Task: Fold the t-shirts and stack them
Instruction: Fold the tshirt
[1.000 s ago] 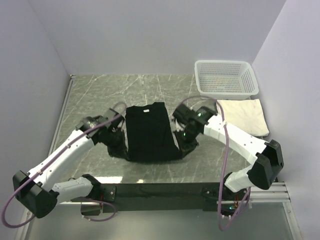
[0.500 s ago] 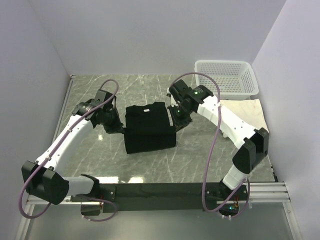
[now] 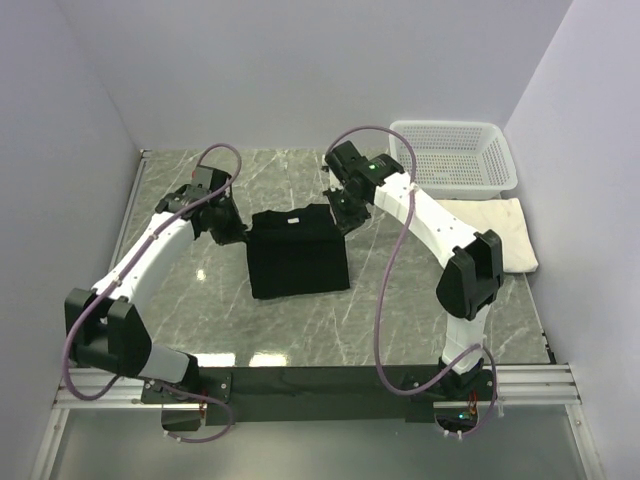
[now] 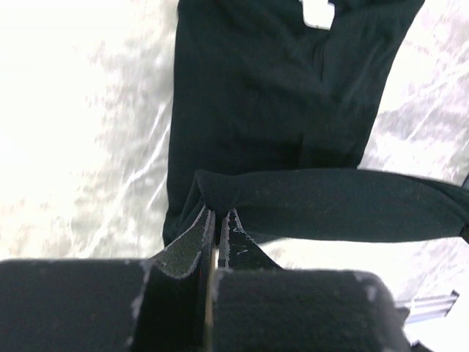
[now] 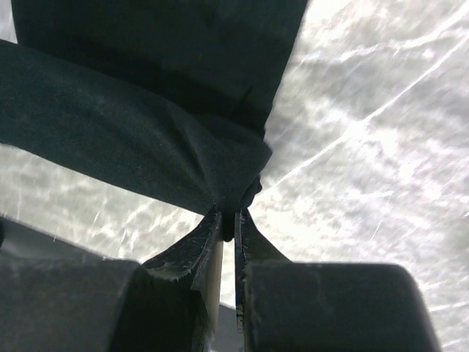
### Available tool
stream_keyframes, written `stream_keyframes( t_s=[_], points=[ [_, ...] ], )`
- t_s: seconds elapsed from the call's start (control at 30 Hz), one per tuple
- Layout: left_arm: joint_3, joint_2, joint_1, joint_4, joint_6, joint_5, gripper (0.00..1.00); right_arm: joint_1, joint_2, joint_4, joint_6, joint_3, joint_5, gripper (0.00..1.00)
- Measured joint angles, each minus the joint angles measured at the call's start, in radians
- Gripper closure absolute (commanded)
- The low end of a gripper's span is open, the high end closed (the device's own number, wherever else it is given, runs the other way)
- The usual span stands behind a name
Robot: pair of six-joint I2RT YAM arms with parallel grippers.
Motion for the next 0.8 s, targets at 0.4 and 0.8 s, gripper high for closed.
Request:
stream_keyframes(
  t_s=[0.4, 0.8],
  points=[
    [0.011, 0.115, 0.012, 0.171, 0.006, -0.033, 0.99, -0.033, 0.058, 0.116, -0.02, 0.033, 0.066, 1.0],
    [0.02, 0.236, 0.036, 0.28, 0.006, -0.063, 0.99, -0.049, 0.158, 0.267, -0.037, 0.028, 0.087, 1.0]
  ],
)
